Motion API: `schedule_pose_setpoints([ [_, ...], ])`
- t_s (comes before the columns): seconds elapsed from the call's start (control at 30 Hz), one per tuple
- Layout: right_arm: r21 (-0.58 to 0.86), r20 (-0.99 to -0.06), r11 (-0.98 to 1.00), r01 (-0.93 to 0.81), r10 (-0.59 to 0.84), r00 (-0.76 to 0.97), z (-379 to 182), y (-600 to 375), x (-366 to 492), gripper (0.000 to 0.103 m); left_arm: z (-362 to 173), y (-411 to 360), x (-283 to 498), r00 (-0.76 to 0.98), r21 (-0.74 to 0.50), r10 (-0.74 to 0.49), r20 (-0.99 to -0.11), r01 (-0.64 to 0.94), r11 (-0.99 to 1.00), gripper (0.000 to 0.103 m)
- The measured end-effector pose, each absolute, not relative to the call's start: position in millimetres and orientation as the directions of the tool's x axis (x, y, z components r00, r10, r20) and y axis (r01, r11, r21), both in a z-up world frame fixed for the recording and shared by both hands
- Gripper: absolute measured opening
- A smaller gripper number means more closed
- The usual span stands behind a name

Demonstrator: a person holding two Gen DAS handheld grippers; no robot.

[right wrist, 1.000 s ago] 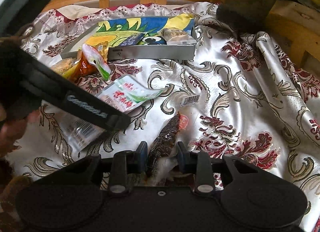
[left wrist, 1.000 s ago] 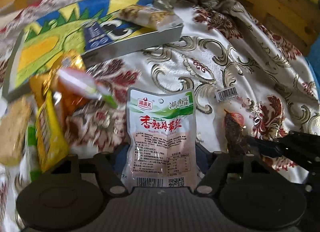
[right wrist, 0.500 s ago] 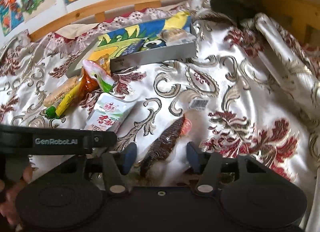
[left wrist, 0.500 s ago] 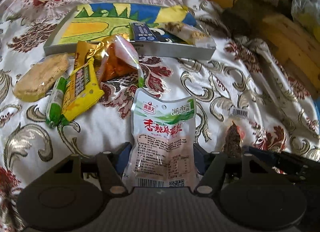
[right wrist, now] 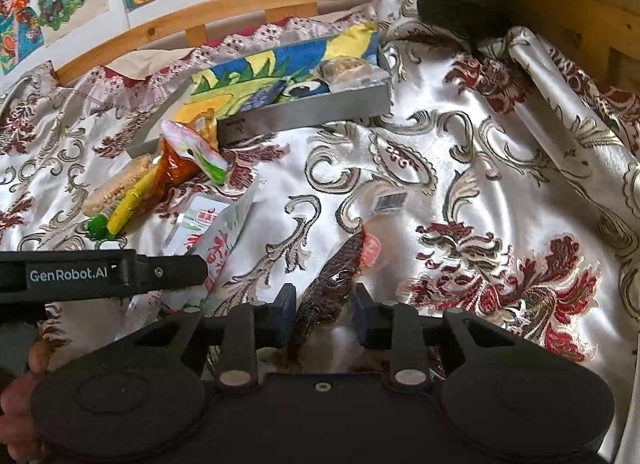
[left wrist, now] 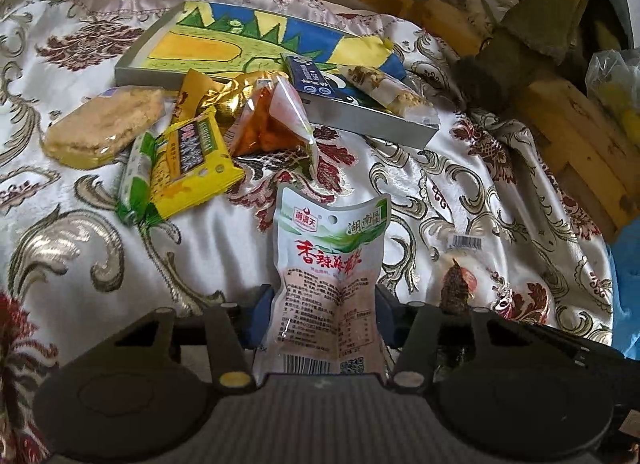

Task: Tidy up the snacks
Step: 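Lift the seaweed packet with the left tool while the right tool lifts the fish snack, then carry the seaweed packet with the left tool while the right tool carries the fish snack over the tray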

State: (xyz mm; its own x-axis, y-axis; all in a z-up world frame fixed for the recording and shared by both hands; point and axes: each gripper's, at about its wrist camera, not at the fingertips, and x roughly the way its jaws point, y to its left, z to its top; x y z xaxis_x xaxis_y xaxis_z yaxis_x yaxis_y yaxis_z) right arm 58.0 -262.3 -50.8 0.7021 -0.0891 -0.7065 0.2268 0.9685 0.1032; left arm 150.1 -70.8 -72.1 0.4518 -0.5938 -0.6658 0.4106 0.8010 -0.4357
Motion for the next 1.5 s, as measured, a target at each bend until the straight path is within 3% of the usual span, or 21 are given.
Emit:
schedule_pose_setpoints([
  [0.4,0.041,-0.645,0.985,0.169,-0.103,0.757,-42,-250,54,0.017,-63,-64,138,0.486,-0.444,-0.584,-0.65,0.381,0.811,0.048],
  [0.57,0.007,-0.654,0.99,0.142,-0.103,0.749,-45,-245,58,0.017,-62,-63,138,0.49,-0.446,-0.58,-0.65,0.372,0.814,0.048],
  [0.7,0.049,-0.687,0.985,0.166,-0.087,0.721,-51,-253,63,0.025,-62,-62,138,0.495,-0.451,-0.579,-0.648,0.363,0.815,0.047],
  [0.83,0.062,-0.688,0.984,0.169,-0.081,0.721,-53,-254,63,0.023,-60,-63,136,0.503,-0.449,-0.577,-0.643,0.363,0.817,0.047],
  [1.17,-0.179,-0.608,0.978,0.103,-0.192,0.771,-46,-228,58,0.017,-50,-62,131,0.508,-0.447,-0.568,-0.647,0.351,0.823,0.047],
  [1.5,-0.25,-0.547,0.961,0.119,-0.242,0.802,-42,-226,55,0.017,-38,-62,124,0.514,-0.461,-0.581,-0.632,0.353,0.814,0.047],
])
